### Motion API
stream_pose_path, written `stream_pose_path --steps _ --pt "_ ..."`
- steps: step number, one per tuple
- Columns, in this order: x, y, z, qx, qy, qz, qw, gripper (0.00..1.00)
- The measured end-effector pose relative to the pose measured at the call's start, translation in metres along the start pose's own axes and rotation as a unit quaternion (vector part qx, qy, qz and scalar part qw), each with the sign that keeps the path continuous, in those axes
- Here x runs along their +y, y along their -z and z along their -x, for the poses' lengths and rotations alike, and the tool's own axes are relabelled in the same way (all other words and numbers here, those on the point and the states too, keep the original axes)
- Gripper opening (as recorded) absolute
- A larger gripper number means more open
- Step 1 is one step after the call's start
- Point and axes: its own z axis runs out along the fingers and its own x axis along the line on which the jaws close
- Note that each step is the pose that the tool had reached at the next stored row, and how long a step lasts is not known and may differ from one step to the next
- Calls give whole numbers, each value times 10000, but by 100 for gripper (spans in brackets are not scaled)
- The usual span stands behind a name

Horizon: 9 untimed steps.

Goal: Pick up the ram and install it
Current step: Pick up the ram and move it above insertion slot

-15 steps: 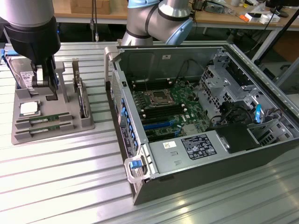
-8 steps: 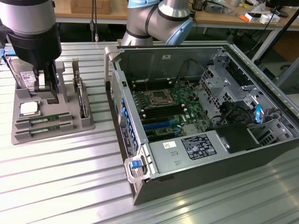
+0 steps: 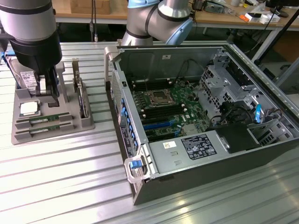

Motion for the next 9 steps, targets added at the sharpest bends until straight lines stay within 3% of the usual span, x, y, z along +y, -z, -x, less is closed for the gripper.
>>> stream_pose_path --steps 9 --pt "1 -120 -4 0 12 0 10000 36"
